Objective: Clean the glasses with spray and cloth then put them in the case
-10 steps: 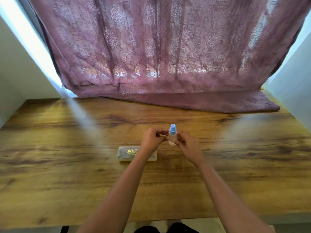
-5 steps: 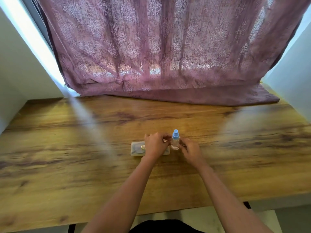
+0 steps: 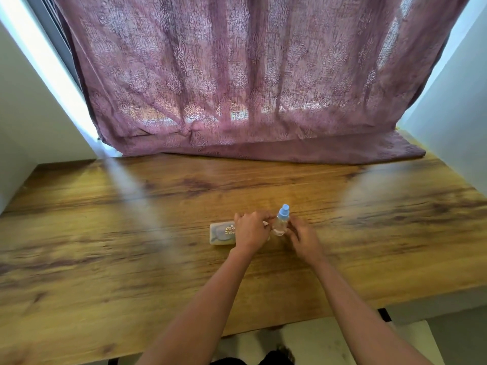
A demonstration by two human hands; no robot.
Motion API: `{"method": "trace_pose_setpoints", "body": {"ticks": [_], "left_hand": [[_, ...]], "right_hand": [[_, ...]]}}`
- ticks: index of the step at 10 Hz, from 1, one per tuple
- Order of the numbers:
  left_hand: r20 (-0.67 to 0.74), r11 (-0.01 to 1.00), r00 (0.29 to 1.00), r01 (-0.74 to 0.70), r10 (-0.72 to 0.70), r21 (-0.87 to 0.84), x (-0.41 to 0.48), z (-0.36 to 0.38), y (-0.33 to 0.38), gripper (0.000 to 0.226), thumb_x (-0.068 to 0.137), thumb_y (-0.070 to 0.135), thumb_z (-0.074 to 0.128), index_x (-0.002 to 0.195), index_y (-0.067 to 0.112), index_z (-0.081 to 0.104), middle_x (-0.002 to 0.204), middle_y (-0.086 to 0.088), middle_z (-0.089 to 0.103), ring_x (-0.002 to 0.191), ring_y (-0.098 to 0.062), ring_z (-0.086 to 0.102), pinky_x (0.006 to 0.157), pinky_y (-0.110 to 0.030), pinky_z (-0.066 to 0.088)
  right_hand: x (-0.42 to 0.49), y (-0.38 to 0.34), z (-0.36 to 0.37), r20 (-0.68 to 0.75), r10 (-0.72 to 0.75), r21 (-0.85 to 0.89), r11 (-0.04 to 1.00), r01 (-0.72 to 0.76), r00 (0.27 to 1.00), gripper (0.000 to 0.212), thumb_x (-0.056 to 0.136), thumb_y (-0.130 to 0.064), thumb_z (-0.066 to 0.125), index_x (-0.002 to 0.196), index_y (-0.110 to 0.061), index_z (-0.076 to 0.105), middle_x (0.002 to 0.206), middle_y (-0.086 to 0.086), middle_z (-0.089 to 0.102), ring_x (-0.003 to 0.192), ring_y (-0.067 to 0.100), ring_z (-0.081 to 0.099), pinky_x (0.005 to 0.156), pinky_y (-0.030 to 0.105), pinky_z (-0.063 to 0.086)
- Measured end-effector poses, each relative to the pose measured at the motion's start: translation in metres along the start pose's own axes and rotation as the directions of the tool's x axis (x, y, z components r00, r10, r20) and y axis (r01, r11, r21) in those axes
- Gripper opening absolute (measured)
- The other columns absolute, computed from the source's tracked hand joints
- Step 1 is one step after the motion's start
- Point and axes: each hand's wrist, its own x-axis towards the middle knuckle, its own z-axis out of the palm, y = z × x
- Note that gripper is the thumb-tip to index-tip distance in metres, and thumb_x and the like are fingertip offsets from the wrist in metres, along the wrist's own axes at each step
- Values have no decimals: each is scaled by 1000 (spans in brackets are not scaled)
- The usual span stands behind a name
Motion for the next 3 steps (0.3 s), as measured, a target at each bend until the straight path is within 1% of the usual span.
{"method": "trace_pose_setpoints", "body": {"ticks": [1,2,3], "left_hand": [[-34,1000,999,3,-4,-20,-3,-1,-3,29,83,16,57,107,30,67,101,9,72,95,-15,64,85,-33,25],[-60,999,997,35,-37,-34,-6,-8,-9,29,85,16,56,109,28,66,104,7,71,98,-17,61,88,-34,28],[-82,998,995,46,-50,-49,-6,-14,-16,29,87,19,53,112,29,64,109,6,69,102,-17,60,85,-33,28]], "right_hand": [[-1,0,4,-12,33,-19,999,-33,999,32,90,0,49,121,0,54,115,16,62,105,28,56,96,40,41],[-6,-7,6,-78,97,-11,995,-98,992,38,89,7,44,125,1,52,119,17,60,109,29,55,99,40,41],[-3,-14,7,-216,211,89,977,-196,953,37,89,6,44,124,1,53,121,17,60,112,30,56,100,41,43]]}}
